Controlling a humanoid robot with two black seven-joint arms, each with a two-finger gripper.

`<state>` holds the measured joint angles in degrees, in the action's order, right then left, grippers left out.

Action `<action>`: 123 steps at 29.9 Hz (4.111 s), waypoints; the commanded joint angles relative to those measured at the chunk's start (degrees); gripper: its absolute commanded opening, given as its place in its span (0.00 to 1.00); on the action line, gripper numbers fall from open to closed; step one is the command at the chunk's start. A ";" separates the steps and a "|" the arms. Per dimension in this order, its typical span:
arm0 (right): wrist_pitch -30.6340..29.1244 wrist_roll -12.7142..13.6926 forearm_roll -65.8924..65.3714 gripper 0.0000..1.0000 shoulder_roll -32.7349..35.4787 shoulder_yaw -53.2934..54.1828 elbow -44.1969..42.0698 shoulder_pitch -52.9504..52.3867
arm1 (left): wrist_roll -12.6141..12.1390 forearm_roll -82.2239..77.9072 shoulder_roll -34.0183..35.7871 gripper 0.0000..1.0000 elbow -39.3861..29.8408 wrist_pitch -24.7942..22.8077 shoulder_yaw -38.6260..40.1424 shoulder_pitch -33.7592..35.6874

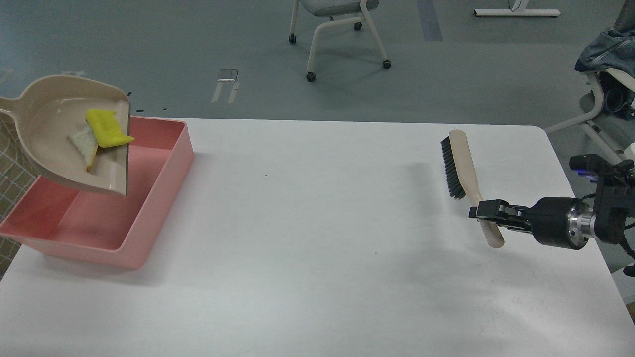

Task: Sweep and dump garbage into bin

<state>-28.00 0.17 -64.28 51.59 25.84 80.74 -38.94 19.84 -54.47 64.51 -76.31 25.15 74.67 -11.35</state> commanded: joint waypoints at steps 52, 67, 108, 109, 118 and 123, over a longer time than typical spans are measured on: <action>0.00 0.00 -0.05 0.00 1.23 -0.09 -0.49 0.09 | -11.50 -8.01 -42.97 0.00 4.94 -3.19 -26.49 35.78; 0.00 0.00 -0.05 0.00 1.05 -0.09 -0.32 0.44 | -4.11 -10.83 -47.99 0.00 14.52 2.85 -38.02 35.35; 0.00 0.00 -0.05 0.01 0.70 -0.09 -0.58 0.44 | -3.67 -10.13 -47.29 0.98 15.32 -1.86 -38.37 27.88; 0.00 0.00 -0.05 0.01 0.61 -0.09 -0.58 0.44 | -3.67 -10.13 -46.85 0.98 14.53 -2.12 -38.37 27.26; 0.00 0.00 -0.05 0.02 0.44 -0.09 -0.40 1.32 | -3.67 -9.69 -37.81 0.98 6.10 -4.05 -37.93 23.75; 0.00 0.09 -0.49 0.02 0.44 -0.09 -0.23 2.46 | -3.76 -9.60 -33.24 0.97 1.09 -5.02 -37.41 21.64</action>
<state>-28.00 0.17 -64.37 52.04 25.72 80.38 -37.14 16.18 -64.13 28.79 -72.22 20.49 37.00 11.74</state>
